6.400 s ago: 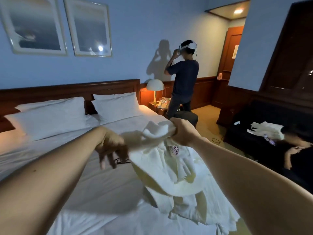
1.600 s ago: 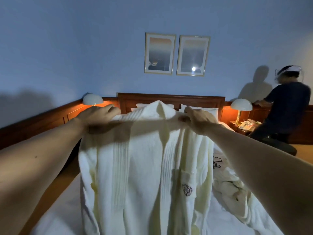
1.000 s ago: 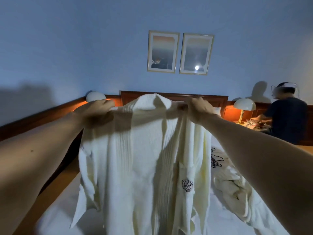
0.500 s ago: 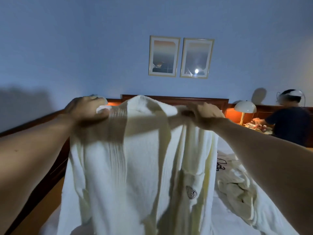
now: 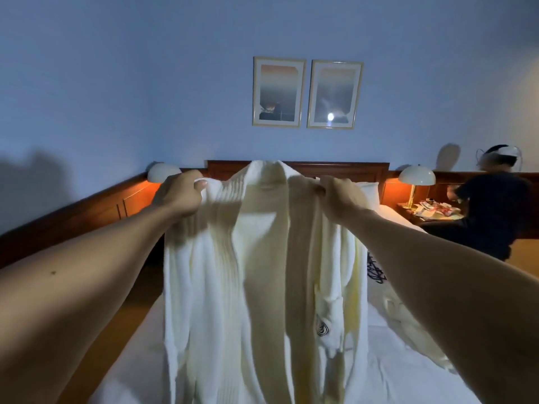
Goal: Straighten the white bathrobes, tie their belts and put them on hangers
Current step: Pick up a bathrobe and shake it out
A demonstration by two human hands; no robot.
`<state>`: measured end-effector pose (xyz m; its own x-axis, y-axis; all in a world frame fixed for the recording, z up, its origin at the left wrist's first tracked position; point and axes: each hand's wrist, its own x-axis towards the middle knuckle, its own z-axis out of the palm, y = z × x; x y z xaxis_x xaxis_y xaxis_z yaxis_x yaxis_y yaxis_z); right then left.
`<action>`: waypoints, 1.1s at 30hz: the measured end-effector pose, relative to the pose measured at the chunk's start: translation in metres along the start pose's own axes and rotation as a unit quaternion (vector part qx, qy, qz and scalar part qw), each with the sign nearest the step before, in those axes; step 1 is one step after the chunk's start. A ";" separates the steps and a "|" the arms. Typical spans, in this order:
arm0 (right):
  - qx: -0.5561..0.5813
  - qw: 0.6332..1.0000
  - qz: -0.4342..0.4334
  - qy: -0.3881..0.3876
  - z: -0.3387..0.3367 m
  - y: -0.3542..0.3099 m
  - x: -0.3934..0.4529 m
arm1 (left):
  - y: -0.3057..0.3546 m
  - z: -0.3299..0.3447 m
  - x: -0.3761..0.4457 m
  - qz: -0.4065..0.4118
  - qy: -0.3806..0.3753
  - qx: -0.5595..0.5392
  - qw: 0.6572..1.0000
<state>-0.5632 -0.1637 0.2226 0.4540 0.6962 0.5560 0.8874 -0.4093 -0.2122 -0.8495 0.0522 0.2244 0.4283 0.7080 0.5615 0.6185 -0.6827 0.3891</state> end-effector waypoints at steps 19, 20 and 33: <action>0.088 0.989 0.091 -0.071 -0.008 0.002 -0.048 | -0.074 -0.053 -0.025 0.148 -0.012 0.040 0.988; 0.045 0.990 0.080 -0.107 -0.010 0.000 -0.051 | -0.077 -0.053 -0.024 0.142 -0.051 0.048 0.987; -0.001 0.997 0.012 -0.081 -0.002 -0.020 -0.057 | -0.095 0.000 -0.004 -0.003 -0.006 0.046 0.999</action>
<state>-0.6071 -0.1965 0.1967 0.4830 0.7716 0.4140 0.8756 -0.4285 -0.2230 -0.9094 0.1142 0.1856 0.4320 0.7151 0.5495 0.6786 -0.6591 0.3242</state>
